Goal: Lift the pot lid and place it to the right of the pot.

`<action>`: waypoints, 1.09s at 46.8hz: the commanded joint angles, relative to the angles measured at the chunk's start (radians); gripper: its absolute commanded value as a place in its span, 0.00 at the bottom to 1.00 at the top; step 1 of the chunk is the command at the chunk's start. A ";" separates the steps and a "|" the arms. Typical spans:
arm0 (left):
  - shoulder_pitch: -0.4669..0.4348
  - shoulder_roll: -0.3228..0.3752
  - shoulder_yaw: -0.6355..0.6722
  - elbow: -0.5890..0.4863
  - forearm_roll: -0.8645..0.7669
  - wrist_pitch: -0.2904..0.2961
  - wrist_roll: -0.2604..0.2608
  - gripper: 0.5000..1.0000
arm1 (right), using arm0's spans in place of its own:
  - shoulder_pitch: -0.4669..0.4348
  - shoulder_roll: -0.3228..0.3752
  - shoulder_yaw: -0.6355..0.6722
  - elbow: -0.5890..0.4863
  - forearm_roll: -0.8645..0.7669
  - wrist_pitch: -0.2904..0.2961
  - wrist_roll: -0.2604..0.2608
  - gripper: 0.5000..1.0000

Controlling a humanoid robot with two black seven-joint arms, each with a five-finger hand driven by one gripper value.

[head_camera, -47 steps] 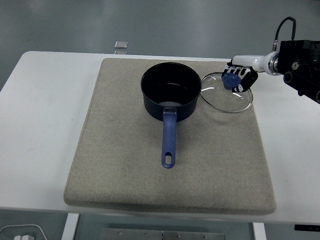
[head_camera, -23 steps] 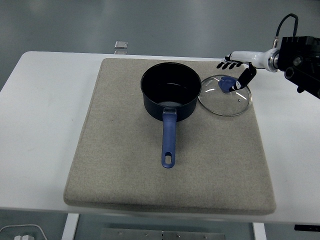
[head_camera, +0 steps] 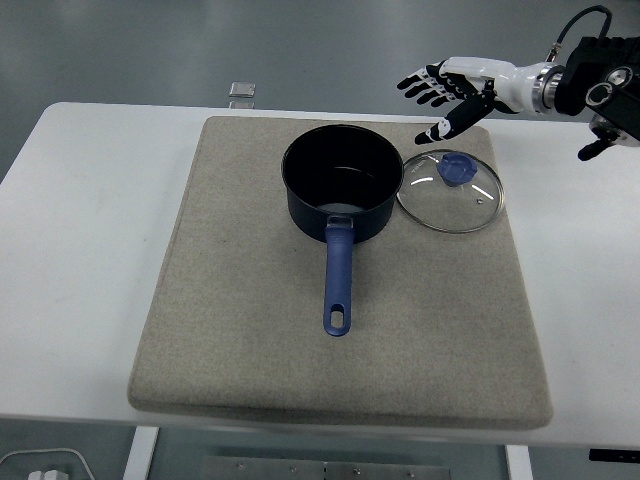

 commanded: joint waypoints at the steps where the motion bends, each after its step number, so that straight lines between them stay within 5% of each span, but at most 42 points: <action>1: 0.001 0.000 -0.001 0.000 0.000 0.000 0.000 1.00 | -0.004 0.004 0.000 -0.002 0.104 -0.005 -0.003 0.82; 16: -0.001 0.000 -0.001 0.000 0.000 0.000 0.000 1.00 | -0.070 0.032 0.028 -0.049 0.487 -0.036 -0.001 0.82; 30: 0.001 0.000 -0.001 0.000 -0.001 0.000 0.000 1.00 | -0.129 0.061 0.169 -0.089 0.588 -0.039 -0.010 0.82; 51: -0.001 0.000 -0.001 0.000 0.000 0.000 0.000 1.00 | -0.178 0.110 0.180 -0.107 0.898 -0.082 -0.032 0.82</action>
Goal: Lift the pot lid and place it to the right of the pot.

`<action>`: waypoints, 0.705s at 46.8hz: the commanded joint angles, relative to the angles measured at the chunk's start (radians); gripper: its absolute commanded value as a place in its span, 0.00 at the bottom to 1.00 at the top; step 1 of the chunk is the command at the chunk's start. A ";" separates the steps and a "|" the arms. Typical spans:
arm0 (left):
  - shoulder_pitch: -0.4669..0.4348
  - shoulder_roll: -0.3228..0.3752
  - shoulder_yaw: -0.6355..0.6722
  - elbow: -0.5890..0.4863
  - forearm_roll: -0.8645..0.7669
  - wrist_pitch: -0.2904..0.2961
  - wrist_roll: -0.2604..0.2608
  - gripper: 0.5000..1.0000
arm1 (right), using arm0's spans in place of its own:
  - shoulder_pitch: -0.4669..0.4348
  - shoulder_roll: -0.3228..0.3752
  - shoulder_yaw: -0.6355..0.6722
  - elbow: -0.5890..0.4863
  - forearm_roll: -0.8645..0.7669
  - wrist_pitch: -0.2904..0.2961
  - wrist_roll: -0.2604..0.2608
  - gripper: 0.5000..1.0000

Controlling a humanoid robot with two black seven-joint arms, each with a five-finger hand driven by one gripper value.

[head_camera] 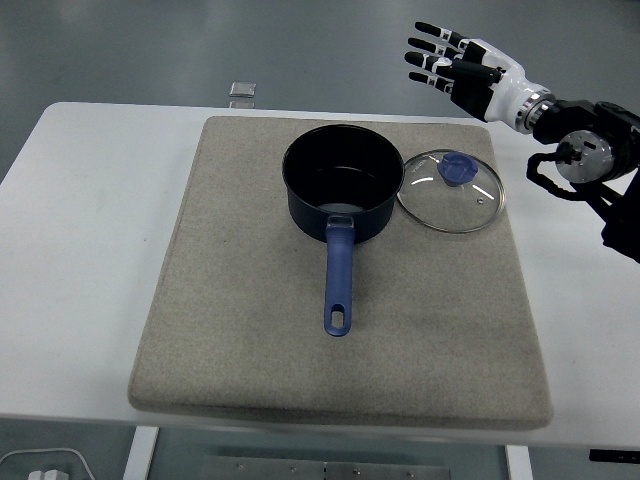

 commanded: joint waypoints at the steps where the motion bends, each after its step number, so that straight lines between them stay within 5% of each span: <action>1: 0.001 0.000 -0.001 0.000 0.000 0.000 0.000 1.00 | -0.006 0.003 0.002 -0.003 0.075 0.001 -0.018 0.82; 33: 0.001 0.000 0.001 0.000 0.000 0.000 0.000 1.00 | -0.040 0.015 0.003 -0.026 0.144 0.044 -0.009 0.83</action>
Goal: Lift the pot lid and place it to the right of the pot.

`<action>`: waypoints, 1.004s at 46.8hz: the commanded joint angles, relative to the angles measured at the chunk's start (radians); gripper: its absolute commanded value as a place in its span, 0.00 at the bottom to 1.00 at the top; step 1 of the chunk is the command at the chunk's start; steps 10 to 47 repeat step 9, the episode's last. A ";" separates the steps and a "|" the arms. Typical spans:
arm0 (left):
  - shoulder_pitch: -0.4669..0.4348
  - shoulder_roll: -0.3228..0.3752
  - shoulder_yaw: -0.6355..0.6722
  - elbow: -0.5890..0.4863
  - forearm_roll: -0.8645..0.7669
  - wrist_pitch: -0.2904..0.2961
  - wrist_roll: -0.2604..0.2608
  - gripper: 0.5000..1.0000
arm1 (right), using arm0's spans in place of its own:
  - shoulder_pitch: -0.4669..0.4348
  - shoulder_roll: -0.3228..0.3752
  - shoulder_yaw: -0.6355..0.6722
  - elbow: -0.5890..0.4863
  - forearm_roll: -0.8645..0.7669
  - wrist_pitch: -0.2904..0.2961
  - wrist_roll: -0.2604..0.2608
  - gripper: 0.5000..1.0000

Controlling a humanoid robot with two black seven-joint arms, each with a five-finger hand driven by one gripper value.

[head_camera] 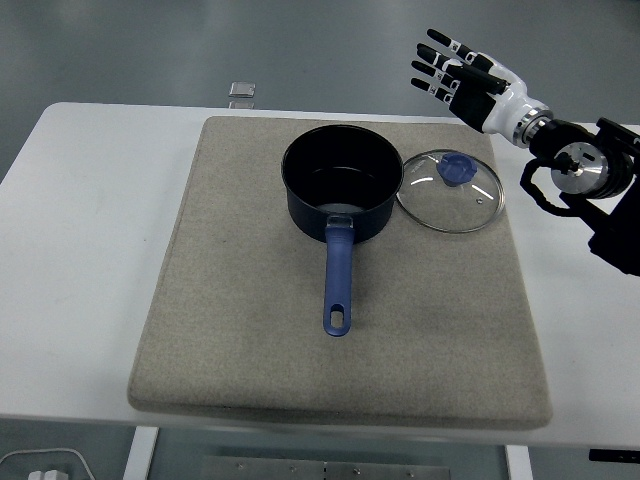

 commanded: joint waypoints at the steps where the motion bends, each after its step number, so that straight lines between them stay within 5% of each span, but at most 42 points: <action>1: 0.000 0.000 0.000 0.000 0.000 0.000 0.000 1.00 | 0.001 0.000 0.000 0.000 0.000 0.014 0.000 0.83; 47: 0.000 0.000 0.000 0.000 0.000 0.000 0.000 1.00 | 0.001 -0.005 0.002 0.000 0.002 0.014 0.000 0.83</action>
